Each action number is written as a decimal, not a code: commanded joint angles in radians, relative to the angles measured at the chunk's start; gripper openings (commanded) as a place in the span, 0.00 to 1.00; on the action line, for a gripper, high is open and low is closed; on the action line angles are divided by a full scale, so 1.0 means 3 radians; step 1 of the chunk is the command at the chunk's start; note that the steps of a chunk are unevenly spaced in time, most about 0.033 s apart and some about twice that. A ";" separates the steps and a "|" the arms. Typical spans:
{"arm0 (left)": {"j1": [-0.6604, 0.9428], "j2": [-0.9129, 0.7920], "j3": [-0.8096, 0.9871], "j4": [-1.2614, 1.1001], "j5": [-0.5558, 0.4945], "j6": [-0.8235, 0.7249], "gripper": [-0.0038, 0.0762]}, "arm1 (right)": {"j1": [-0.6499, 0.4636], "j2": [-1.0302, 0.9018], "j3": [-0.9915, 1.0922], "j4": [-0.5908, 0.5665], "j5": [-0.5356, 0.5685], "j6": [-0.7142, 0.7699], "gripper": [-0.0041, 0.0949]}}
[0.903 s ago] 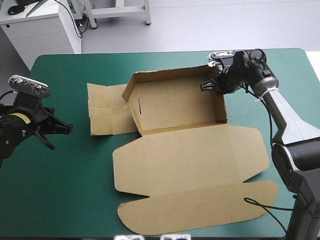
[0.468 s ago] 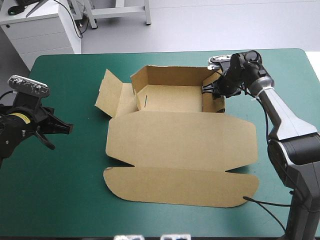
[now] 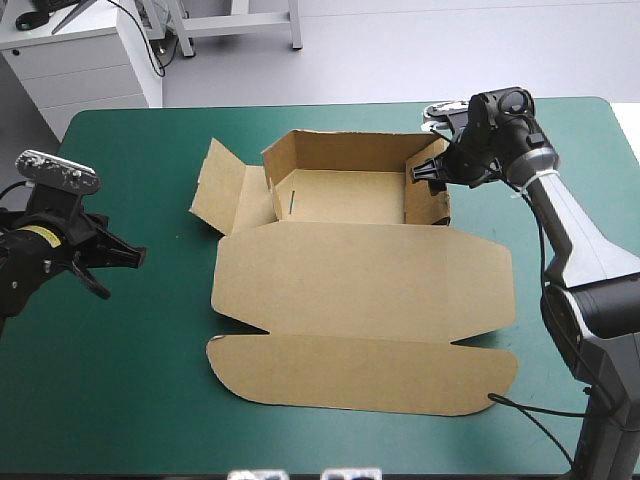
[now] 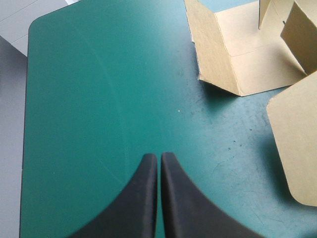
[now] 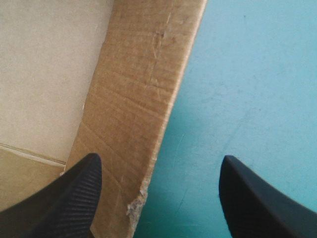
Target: Fold the box
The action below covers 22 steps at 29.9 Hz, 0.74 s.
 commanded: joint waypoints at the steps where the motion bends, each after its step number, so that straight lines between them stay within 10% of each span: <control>1: 0.0005 -0.0058 -0.0077 -0.0022 -0.0232 -0.0034 0.06 | -0.0012 -0.0128 -0.0104 0.0039 -0.0082 -0.0022 0.68; 10: 0.0005 -0.0058 -0.0077 -0.0035 -0.0237 -0.0034 0.06 | -0.0012 0.0229 -0.0104 0.0152 -0.0155 -0.0022 0.66; 18: 0.0005 -0.0052 -0.0044 -0.0035 -0.0231 -0.0034 0.06 | -0.0012 0.0382 -0.0104 0.0303 -0.0023 -0.0102 0.05; 22: 0.0005 -0.0046 -0.0044 -0.0049 -0.0237 -0.0034 0.06 | -0.0012 0.0312 -0.0104 0.0317 0.0028 -0.0102 0.02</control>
